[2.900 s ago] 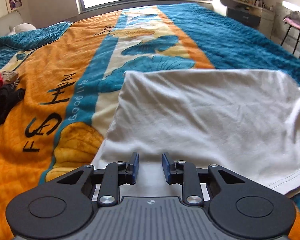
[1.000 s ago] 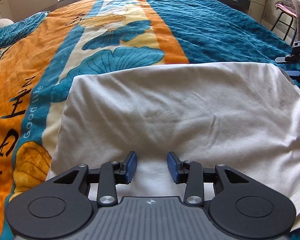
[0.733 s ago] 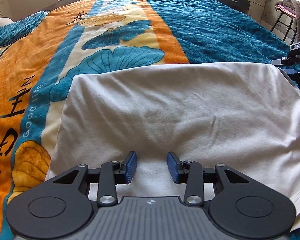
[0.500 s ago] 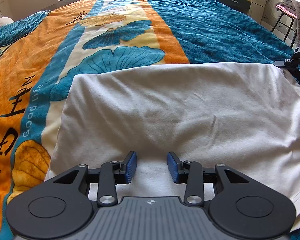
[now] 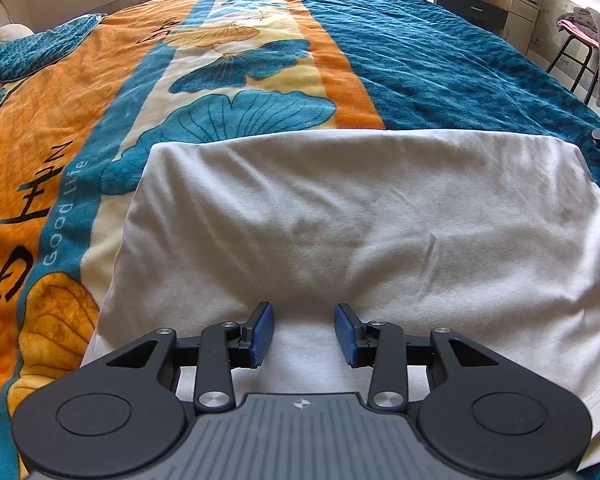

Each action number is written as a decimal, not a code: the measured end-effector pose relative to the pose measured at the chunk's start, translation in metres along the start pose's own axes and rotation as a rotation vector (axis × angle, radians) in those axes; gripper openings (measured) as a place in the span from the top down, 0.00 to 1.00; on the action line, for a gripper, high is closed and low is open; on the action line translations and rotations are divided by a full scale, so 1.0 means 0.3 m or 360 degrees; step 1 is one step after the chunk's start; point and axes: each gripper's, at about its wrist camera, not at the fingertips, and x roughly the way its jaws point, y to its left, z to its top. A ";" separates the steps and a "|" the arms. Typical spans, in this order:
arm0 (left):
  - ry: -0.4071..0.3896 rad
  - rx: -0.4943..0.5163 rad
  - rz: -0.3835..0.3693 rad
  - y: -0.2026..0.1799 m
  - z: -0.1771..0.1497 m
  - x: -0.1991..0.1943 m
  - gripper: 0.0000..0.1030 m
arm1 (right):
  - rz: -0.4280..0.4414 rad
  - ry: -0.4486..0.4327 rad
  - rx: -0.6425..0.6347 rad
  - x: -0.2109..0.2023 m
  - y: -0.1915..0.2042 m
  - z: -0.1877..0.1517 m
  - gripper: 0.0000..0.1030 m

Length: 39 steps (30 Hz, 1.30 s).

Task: Fold clothes
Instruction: 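Fold the held side inward with the right tool and open it, then close the left tool on the other side edge of the sweatshirt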

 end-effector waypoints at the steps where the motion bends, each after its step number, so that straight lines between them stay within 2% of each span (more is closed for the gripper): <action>1: -0.0001 0.0000 0.0001 0.000 0.000 0.000 0.63 | 0.0055 0.0077 -0.0079 -0.002 0.023 -0.019 0.91; 3: -0.0002 -0.0001 0.0002 0.000 0.000 -0.001 0.63 | 0.0176 0.0272 -0.0221 -0.003 0.064 -0.074 0.91; 5: -0.0004 -0.0005 -0.0004 0.003 0.000 -0.002 0.63 | 0.0188 0.0447 -0.0244 0.001 0.067 -0.137 0.91; 7: -0.0012 -0.0011 -0.0013 0.008 -0.003 -0.004 0.63 | -0.0067 0.0355 -0.0220 -0.030 0.020 -0.163 0.96; 10: -0.0025 0.0002 -0.0014 0.009 -0.010 -0.010 0.63 | -0.0507 0.0035 -0.0177 -0.137 -0.059 -0.165 0.92; 11: -0.0027 0.0005 -0.0012 0.007 -0.011 -0.013 0.63 | -0.0480 0.0003 -0.0134 -0.169 -0.070 -0.163 0.92; 14: -0.0027 0.0009 -0.0001 0.002 -0.014 -0.024 0.63 | -0.0390 -0.0005 -0.0324 -0.218 0.030 -0.218 0.91; 17: -0.0021 0.0040 0.0012 -0.008 -0.021 -0.035 0.63 | -0.0213 0.0148 -0.0593 -0.164 0.178 -0.320 0.82; 19: -0.0010 0.0077 0.0019 -0.013 -0.032 -0.043 0.63 | -0.0303 0.0210 -0.0841 -0.110 0.254 -0.388 0.74; 20: -0.0003 0.0090 0.0020 -0.012 -0.039 -0.049 0.63 | -0.0423 0.0231 -0.0984 -0.086 0.275 -0.423 0.73; 24: 0.0013 0.0096 0.0015 0.010 -0.075 -0.076 0.63 | -0.0736 0.0352 -0.1349 -0.110 0.291 -0.512 0.66; 25: 0.0010 0.0098 0.0018 0.015 -0.083 -0.084 0.63 | -0.0805 0.0360 -0.1398 -0.135 0.284 -0.526 0.60; 27: 0.0007 0.0090 0.0034 0.025 -0.097 -0.100 0.63 | -0.0999 0.0287 -0.1460 -0.188 0.253 -0.533 0.59; 29: -0.0002 0.0057 0.0036 0.036 -0.105 -0.118 0.63 | -0.1050 0.0195 -0.1394 -0.258 0.222 -0.514 0.60; 31: -0.0016 0.0018 0.0031 0.047 -0.110 -0.138 0.63 | -0.0888 0.0115 -0.1210 -0.318 0.213 -0.466 0.60; 34: -0.0075 -0.0061 -0.0018 0.067 -0.107 -0.164 0.63 | -0.0534 0.0072 -0.1000 -0.341 0.234 -0.441 0.64; 36: -0.0104 -0.0111 -0.0042 0.083 -0.105 -0.162 0.63 | -0.0321 0.0141 -0.0899 -0.314 0.253 -0.450 0.76; 37: -0.0074 -0.0112 -0.0037 0.092 -0.107 -0.150 0.63 | -0.0239 0.0220 -0.0870 -0.280 0.270 -0.468 0.76; 39: 0.0022 -0.0095 -0.0012 0.114 -0.114 -0.118 0.63 | -0.0205 0.0351 -0.0896 -0.225 0.290 -0.509 0.77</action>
